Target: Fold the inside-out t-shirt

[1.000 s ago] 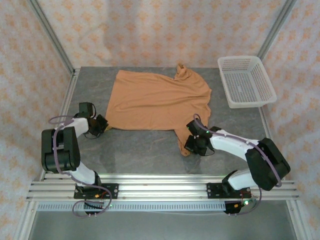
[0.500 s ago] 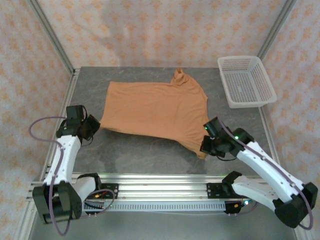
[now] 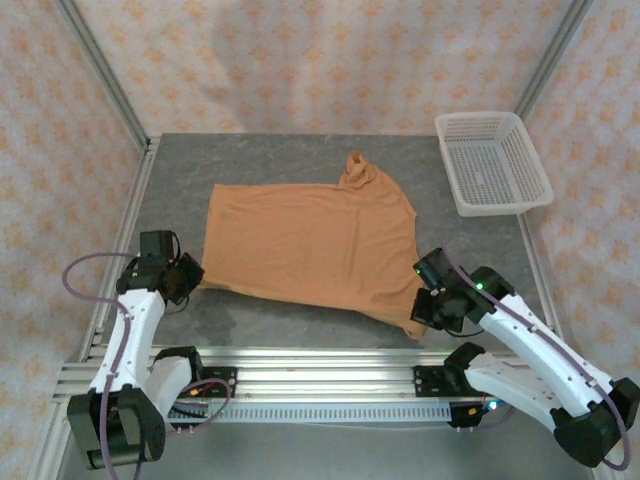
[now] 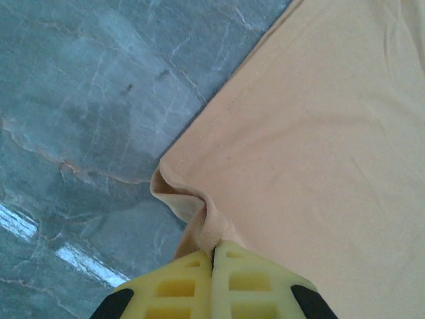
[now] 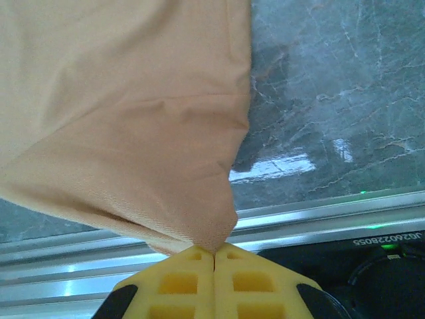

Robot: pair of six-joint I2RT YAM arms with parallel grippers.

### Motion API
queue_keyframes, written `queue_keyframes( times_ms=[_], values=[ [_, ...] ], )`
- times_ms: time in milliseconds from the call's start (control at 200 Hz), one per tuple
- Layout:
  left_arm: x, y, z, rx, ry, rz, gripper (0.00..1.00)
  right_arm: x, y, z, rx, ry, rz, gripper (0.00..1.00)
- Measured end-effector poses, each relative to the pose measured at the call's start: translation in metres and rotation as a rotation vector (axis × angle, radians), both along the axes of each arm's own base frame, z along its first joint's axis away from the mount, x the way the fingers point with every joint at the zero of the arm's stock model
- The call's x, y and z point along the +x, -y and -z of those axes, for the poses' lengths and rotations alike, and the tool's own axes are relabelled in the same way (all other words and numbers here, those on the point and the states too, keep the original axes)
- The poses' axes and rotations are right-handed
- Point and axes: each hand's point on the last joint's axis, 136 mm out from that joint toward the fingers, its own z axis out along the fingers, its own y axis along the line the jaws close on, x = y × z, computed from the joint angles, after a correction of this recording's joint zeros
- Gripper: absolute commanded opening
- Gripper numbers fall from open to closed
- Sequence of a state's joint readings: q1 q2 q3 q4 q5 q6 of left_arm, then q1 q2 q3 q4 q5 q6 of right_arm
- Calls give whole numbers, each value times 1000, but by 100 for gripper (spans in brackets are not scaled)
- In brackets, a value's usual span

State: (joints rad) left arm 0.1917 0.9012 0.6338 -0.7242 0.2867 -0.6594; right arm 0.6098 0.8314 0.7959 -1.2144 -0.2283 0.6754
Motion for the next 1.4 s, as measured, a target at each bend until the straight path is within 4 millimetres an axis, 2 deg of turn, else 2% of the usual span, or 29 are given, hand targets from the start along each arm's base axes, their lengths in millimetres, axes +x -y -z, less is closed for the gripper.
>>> queue_keyframes(
  times_ms=[130,200,270,305,440,595,806,866,931,1041,1101,1181,1276,1336,1401],
  values=[
    [3,5,-2,1,-2,19,0,22,-3,-26,-8,82,9,0],
    [10,6,1,3,-29,30,0,47,-8,-42,-17,130,15,0],
    [19,4,6,10,-61,33,0,80,-16,-48,-39,155,13,0],
    [24,1,11,16,-81,29,0,94,-19,-46,-53,158,11,0],
    [43,-6,24,33,-135,18,0,150,-30,-22,-123,111,-28,0],
    [63,-10,32,37,-154,18,0,192,-38,-1,-166,79,-77,0],
    [82,-17,44,56,-189,22,0,221,-32,20,-190,37,-89,0],
    [83,-17,50,58,-209,24,0,231,-30,23,-183,28,-84,8],
    [85,-19,55,66,-228,25,18,245,-30,27,-173,23,-78,15],
    [92,-24,52,88,-231,29,52,271,-34,29,-147,29,-69,41],
    [97,-27,45,107,-219,25,60,285,-36,26,-134,43,-70,45],
    [105,-32,33,140,-200,22,62,298,-39,17,-118,66,-66,41],
    [109,-32,19,189,-176,28,61,299,-40,8,-103,83,-60,28],
    [109,-20,6,205,-141,58,61,291,-42,7,-83,84,-56,22],
    [113,2,-10,204,-81,109,59,274,-43,10,-61,65,-53,18]
  ],
)
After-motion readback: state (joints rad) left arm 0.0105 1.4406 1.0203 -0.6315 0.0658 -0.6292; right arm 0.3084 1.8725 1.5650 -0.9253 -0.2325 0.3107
